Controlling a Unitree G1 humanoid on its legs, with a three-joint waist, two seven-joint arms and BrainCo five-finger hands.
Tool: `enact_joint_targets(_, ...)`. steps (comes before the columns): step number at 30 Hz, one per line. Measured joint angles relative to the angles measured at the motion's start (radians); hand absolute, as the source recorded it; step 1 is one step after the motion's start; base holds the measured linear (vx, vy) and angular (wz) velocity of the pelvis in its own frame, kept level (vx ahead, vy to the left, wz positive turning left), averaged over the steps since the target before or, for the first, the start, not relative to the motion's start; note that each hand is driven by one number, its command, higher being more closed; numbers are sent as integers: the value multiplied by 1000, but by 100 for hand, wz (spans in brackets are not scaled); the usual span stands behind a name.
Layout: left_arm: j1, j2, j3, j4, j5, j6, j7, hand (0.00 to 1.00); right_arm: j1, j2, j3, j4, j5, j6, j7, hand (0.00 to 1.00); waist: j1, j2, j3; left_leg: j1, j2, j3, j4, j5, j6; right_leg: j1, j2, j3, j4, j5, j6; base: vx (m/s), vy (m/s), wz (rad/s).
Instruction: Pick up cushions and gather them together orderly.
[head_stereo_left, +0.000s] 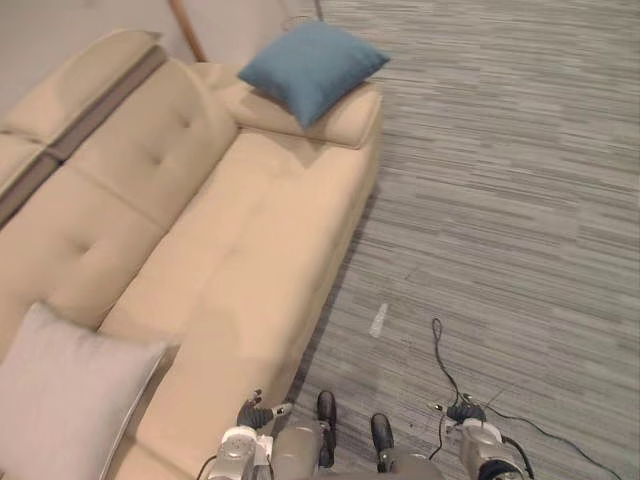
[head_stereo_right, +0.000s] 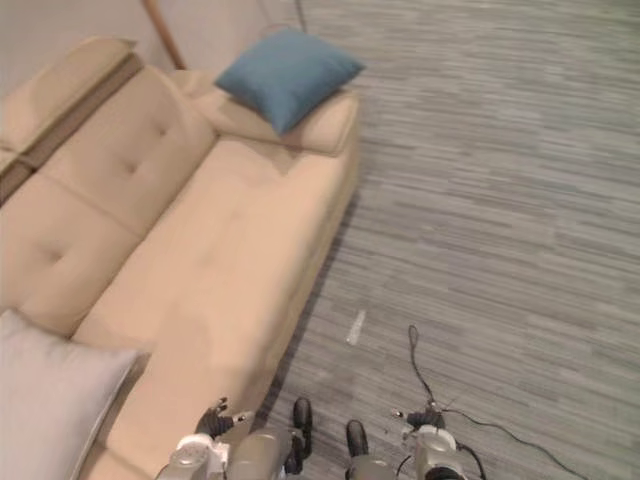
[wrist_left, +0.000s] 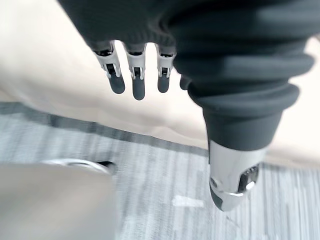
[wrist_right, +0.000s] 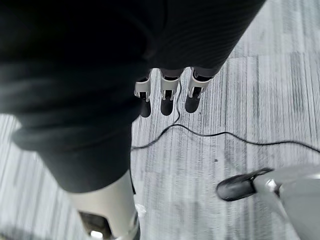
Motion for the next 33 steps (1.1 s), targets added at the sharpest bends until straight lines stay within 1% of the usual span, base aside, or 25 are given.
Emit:
enact_joint_targets(1,-4,5,0,4,-1,2,-1,0,-2,7,-5,-1,0,0,0,0,0,-5,3,19,1,31,2,-21,2,-76,8,-20,172,-57,141,306,122,-55)
enact_joint_targets(3,1,10,-14,10,-2,13,1,0,-1,18,-22,-1,0,1,0,0,-9,-3,5,68,5,68,22,-50,20,-173,-3,-111,417,-36,158,369,102,-53)
enact_joint_targets(4,2,20,-41,9,-2,18,3,0,0,22,-22,-1,0,1,1,0,-21,-5,6,103,2,85,17,-57,26,-210,-35,-192,517,-36,160,382,43,-38)
enact_joint_targets(5,-1,27,-56,9,-3,21,4,0,-4,22,-22,-1,0,1,1,0,-29,-5,10,138,-3,90,-3,-57,27,-235,-75,-267,563,-53,140,391,1,-46)
enact_joint_targets(6,-15,36,-73,8,-11,21,8,0,-17,20,-22,-1,0,1,1,0,-29,-3,24,211,-6,94,-56,-57,27,-243,-116,-367,561,-92,48,476,-21,-59)
enact_joint_targets(7,-22,40,-74,8,-21,21,11,0,-24,20,-20,-2,0,0,1,0,-36,-1,37,271,-1,96,-98,-58,29,-252,-140,-443,504,-110,-17,388,-40,-55)
enact_joint_targets(9,-39,44,-74,8,-21,21,16,0,-41,17,-20,-8,0,-1,1,0,-41,2,43,300,10,97,-120,-58,29,-278,-141,-489,404,-91,-53,387,-113,-21)
enact_joint_targets(11,-74,53,-91,8,-20,20,20,0,-37,12,-22,-42,0,-1,-1,0,-63,-13,72,354,6,73,-140,-61,23,-284,-143,-491,86,74,-57,472,-217,24)
enact_joint_targets(12,-74,55,-93,8,-19,20,20,0,-31,12,-23,-41,0,0,-2,0,-70,-24,73,371,-2,69,-145,-65,16,-275,-149,-481,31,114,-51,397,-196,44)
enact_joint_targets(13,-68,52,-92,12,-18,20,20,0,-8,8,-28,-38,0,1,-2,0,-83,-35,73,408,-6,50,-145,-86,-19,-269,-160,-470,27,245,-121,526,-239,3)
enact_joint_targets(14,-57,28,-89,28,-17,18,19,0,-12,-8,-33,-40,0,2,-3,0,-78,6,66,418,41,41,-125,-97,-44,-283,-127,-479,103,190,-164,606,-303,-4)
enact_joint_targets(15,-57,20,-85,40,-17,20,19,0,-18,-10,-37,-44,0,1,-3,0,-89,5,64,374,49,17,-13,-93,-56,-298,-128,-478,169,120,-177,587,-305,-19)
enact_joint_targets(16,-57,12,-79,42,-17,20,19,0,-16,-12,-44,-44,0,0,-3,0,-89,5,64,344,58,11,58,-87,-67,-296,-129,-477,184,99,-187,474,-260,6)
enact_joint_targets(18,-56,-10,-78,50,-19,20,21,0,-10,-18,-68,-34,8,3,-9,0,-85,6,65,197,125,-20,417,-87,-132,-217,-121,-489,164,53,-208,446,-217,9)
enact_joint_targets(19,-56,-11,-78,50,-19,20,21,0,-8,-19,-67,-34,12,2,-12,0,-85,5,66,173,137,-18,463,-95,-139,-188,-119,-492,149,50,-210,404,-166,21)
enact_joint_targets(21,-54,-14,-79,49,-19,19,23,0,-3,-23,-67,-32,39,1,-21,0,-77,-4,72,110,149,-11,535,-131,-111,-64,-121,-498,79,30,-210,323,-87,19)
enact_joint_targets(24,-47,-17,-82,48,-21,19,24,0,-4,-41,-70,-37,49,-5,-24,0,-65,1,67,6,105,-11,411,-140,-96,49,-122,-516,-9,13,-196,301,20,11)
enact_joint_targets(25,-43,-18,-85,48,-21,20,23,0,-2,-42,-70,-37,56,-10,-24,0,-63,5,63,-12,66,-12,273,-128,-96,87,-125,-520,-48,14,-186,217,57,13)
enact_joint_targets(26,-35,-18,-93,48,-21,19,19,0,-1,-43,-70,-37,61,-13,-23,0,-58,17,54,-25,19,-21,75,-68,-103,130,-122,-525,-99,8,-173,268,90,12)
enact_joint_targets(27,-27,-20,-94,48,-21,19,16,0,7,-47,-70,-37,67,-15,-23,0,-50,29,46,-30,0,-23,-21,-24,-112,152,-114,-527,-124,9,-162,345,141,-5)
enact_joint_targets(28,-23,-23,-92,42,-30,16,13,0,24,-45,-68,-35,78,-14,-23,0,-23,43,33,-48,-9,-49,-51,81,-96,179,-99,-517,-155,1,-125,304,138,-17)
enact_joint_targets(29,-22,-21,-92,43,-29,16,12,0,28,-39,-65,-34,78,-13,-22,0,-13,41,25,-46,-11,-54,-52,111,-79,186,-97,-510,-162,-3,-106,364,155,-7)
enact_joint_targets(30,-21,-11,-92,46,-28,18,8,0,33,-25,-65,-34,76,-10,-19,0,-14,23,10,-50,-40,-64,-52,112,0,204,-113,-508,-173,-22,-73,324,125,15)
enact_joint_targets(32,-10,-10,-91,49,-28,19,-1,0,53,-16,-73,-32,75,-9,-17,0,-18,-6,-14,-36,-77,-61,-35,72,46,195,-159,-506,-108,-62,-17,479,149,27)
enact_joint_targets(33,-9,-7,-91,48,-28,19,-2,0,60,-10,-78,-34,75,-9,-17,0,-19,-15,-21,-22,-86,-61,-14,39,56,154,-181,-476,28,-99,41,513,141,17)
